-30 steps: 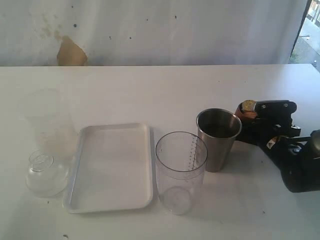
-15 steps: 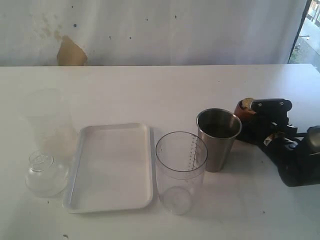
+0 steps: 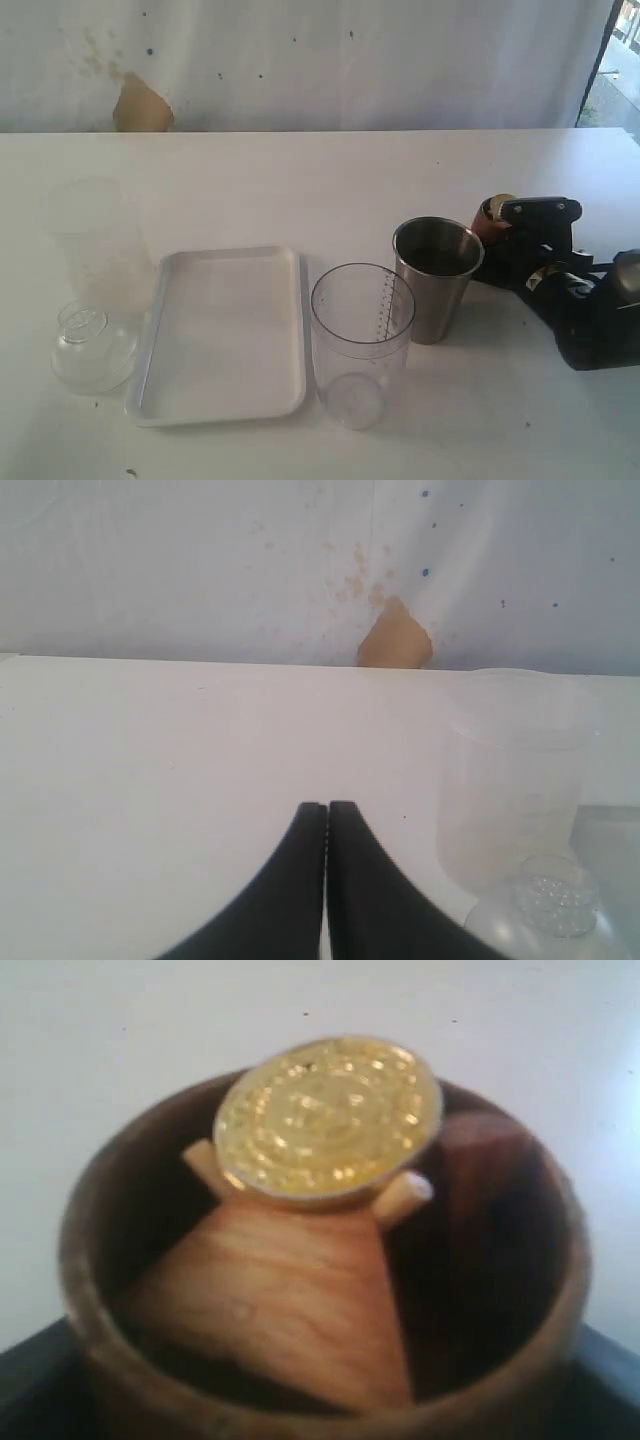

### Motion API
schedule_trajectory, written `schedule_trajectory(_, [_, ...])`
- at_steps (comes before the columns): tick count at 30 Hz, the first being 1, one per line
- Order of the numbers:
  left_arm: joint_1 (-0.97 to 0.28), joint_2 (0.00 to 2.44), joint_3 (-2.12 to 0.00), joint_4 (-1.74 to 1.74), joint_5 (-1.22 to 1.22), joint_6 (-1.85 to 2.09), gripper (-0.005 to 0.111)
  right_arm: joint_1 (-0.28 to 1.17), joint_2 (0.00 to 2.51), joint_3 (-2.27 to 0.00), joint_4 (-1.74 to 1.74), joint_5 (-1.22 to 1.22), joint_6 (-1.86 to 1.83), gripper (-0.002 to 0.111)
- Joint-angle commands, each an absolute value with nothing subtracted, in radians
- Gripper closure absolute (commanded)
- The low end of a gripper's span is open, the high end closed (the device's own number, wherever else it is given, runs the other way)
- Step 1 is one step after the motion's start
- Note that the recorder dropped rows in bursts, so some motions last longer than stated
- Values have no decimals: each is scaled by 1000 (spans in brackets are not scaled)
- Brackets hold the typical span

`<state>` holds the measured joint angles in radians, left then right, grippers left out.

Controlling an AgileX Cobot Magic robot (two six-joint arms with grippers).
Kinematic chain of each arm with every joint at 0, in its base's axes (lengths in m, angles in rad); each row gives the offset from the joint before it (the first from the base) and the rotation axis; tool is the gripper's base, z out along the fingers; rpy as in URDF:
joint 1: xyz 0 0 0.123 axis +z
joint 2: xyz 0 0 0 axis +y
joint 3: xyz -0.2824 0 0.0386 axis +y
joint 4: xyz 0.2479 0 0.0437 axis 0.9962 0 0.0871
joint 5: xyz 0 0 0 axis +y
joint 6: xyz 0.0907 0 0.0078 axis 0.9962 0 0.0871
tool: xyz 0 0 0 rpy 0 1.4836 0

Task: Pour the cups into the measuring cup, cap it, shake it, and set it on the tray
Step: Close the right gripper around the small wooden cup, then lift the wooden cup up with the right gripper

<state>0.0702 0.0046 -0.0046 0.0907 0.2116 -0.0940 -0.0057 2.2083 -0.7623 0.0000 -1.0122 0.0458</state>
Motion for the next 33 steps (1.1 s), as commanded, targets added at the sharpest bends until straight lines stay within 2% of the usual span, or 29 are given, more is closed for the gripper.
schedule_trajectory(1, [67,0,0,90,203,-97,106,-11,2210,-767,0,-987,48,88])
schedule_trajectory(3, [67,0,0,90,203,-97,106,-11,2210,-767,0,-970,48,108])
schedule_trajectory(14, [67,0,0,90,203,-97,106,-11,2028,-767,0,-745,0,108])
schedule_trajectory(23, [67,0,0,90,203,-97,106,-11,1720,-767,0,-634,0,108])
schedule_trajectory(33, [67,0,0,90,203,-97,106,-11,1280,-767,-6,-298,0,108])
